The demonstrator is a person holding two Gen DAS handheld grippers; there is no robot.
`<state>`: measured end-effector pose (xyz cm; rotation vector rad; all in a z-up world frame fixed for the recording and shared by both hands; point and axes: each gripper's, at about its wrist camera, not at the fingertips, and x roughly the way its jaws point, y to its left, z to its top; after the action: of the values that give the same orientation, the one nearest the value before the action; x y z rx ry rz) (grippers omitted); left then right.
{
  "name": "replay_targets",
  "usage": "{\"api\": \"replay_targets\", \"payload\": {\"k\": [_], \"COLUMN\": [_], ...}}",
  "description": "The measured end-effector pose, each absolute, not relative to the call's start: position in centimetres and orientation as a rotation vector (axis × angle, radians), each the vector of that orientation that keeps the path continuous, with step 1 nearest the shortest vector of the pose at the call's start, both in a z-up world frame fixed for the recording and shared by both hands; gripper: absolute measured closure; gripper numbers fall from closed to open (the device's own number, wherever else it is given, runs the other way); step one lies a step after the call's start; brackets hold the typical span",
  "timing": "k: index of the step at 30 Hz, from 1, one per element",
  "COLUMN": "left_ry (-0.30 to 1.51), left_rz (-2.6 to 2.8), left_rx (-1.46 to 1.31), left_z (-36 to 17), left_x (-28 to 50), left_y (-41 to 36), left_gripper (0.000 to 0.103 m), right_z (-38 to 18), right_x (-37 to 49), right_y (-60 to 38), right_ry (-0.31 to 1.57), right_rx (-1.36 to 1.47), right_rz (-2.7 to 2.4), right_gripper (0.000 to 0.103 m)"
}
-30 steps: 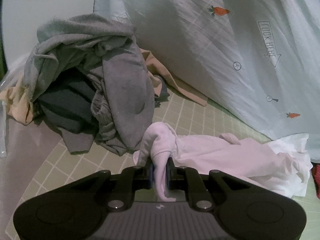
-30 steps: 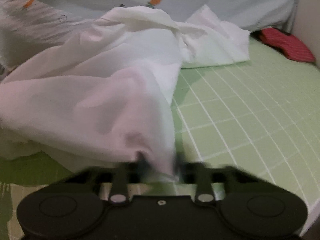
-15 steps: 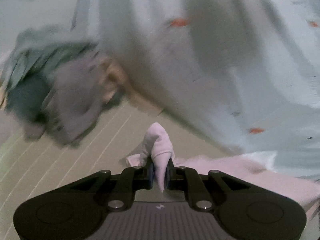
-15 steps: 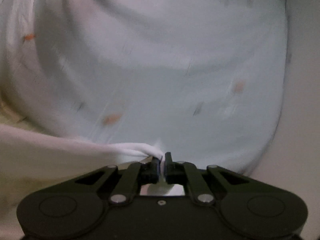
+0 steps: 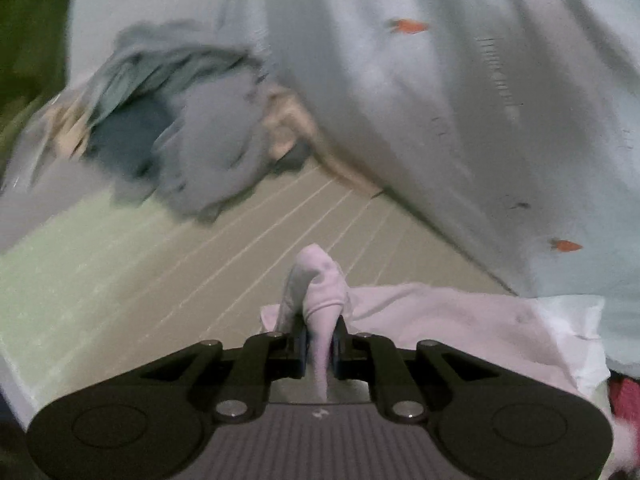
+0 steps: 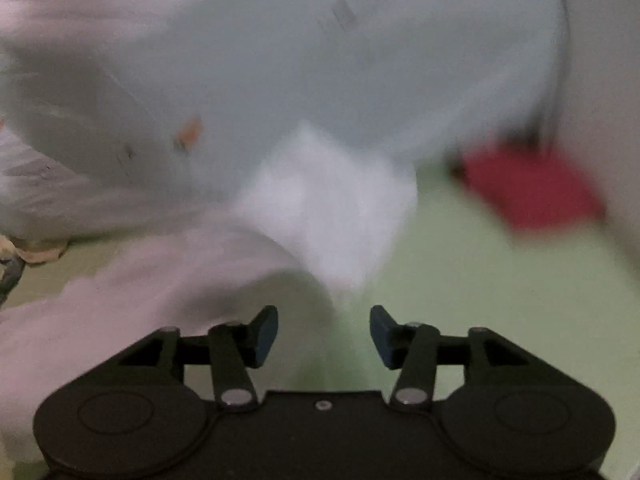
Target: Fold clothes
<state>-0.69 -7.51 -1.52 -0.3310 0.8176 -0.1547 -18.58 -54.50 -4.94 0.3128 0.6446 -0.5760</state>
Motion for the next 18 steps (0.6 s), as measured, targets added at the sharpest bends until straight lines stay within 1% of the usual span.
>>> {"api": "replay_targets", "payload": {"k": [1,2,3,7,11,13,15,18], "left_ry": [0.823,0.825,0.825,0.820,0.824,0.834,0.857,0.893], "left_rz": [-0.143,-0.134,-0.125,-0.094,-0.065,-0.051,-0.049,-0.043], "left_rx": [-0.337,-0.337,-0.335,-0.337,-0.351,-0.355,-0.362,-0.398], "left_z": [-1.8,-2.0,-2.1,-2.1,-2.3,-2.6,-2.9,-3.6], "left_x": [-1.0,-1.4,-1.7,-2.0,-1.6,-1.3,-1.0,-0.3], "left_y": [-7.4,-7.4,-7.4,-7.8,-8.0,-8.3,-8.4,-8.1], "left_gripper": [0.090,0.090,0.090,0.090,0.089,0.089,0.089,0.087], "right_z": [-6.3,-7.3,-8.2,-10.5,-11.6,-11.5,-11.7,-11.9], "right_x": [-19.3,-19.7,-20.0,-18.5,-17.0,-15.8,-14.7,-12.4], "right_y": [-54.9,-54.8,-54.7,-53.6,-54.1,-55.4,-56.0,-56.6], "right_ry": [0.678,0.707,0.735,0.804,0.795,0.773,0.753,0.745], "right_rx": [0.358,0.358,0.357,0.271,0.248,0.292,0.307,0.287], "right_rz": [-0.566,-0.542,-0.516,-0.422,-0.392,-0.375,-0.358,-0.341], "right_gripper": [0.044,0.038,0.035,0.035,0.034,0.032,0.025,0.025]}}
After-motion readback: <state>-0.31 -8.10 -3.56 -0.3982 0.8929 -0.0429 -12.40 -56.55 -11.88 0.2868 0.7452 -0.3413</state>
